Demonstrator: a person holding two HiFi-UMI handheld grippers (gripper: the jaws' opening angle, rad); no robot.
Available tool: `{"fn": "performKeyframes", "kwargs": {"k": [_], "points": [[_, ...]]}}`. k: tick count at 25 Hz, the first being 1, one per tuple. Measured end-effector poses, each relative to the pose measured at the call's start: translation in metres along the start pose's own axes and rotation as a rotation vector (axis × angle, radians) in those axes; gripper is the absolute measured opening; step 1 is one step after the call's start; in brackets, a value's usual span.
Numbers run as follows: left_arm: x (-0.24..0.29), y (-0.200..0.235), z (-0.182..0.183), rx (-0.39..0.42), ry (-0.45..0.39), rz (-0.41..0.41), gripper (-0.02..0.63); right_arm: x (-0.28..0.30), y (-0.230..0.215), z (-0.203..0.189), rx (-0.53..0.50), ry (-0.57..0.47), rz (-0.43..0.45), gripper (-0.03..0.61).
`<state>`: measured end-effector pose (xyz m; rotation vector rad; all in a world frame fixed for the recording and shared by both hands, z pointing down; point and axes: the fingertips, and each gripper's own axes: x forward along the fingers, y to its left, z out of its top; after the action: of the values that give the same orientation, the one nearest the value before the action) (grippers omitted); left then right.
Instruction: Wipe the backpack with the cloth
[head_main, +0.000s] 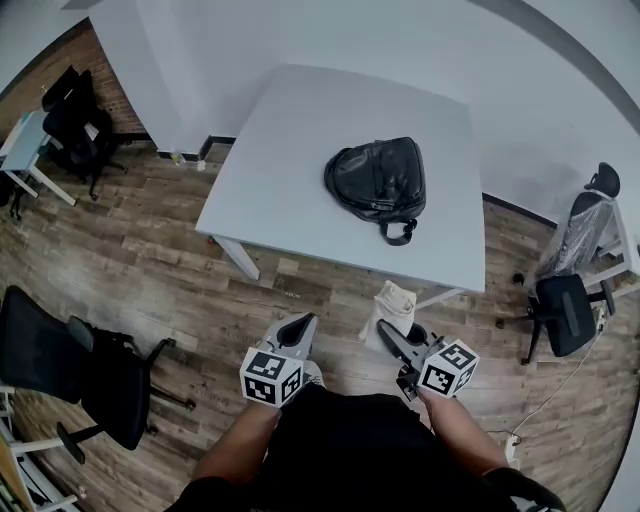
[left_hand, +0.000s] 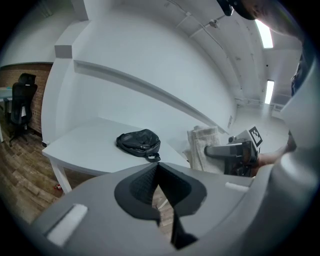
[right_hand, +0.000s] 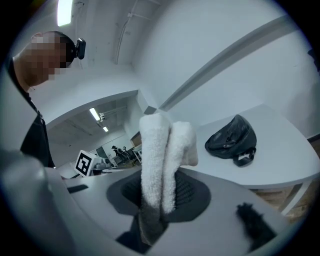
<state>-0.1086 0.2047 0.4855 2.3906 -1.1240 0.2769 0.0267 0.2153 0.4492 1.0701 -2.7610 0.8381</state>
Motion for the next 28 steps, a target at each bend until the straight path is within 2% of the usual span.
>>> {"fn": "performKeyframes", "kwargs": {"k": [6, 17, 22, 28], "points": [[0.01, 0.023, 0.009, 0.037, 0.015, -0.036, 0.006, 0.013, -0.004, 0.007, 0.023, -0.043, -0.047, 0.093], [0.046, 0.009, 0.012, 0.014, 0.034, -0.124, 0.006, 0.007, -0.028, 0.0, 0.057, -0.032, -0.101, 0.094], [0.068, 0.02, 0.02, 0.018, 0.046, -0.087, 0.006, 0.017, -0.055, 0.007, 0.068, -0.026, -0.088, 0.093], [0.107, 0.032, 0.041, 0.028, 0.056, -0.046, 0.006, 0.034, -0.102, 0.034, 0.08, -0.039, -0.061, 0.093]]}}
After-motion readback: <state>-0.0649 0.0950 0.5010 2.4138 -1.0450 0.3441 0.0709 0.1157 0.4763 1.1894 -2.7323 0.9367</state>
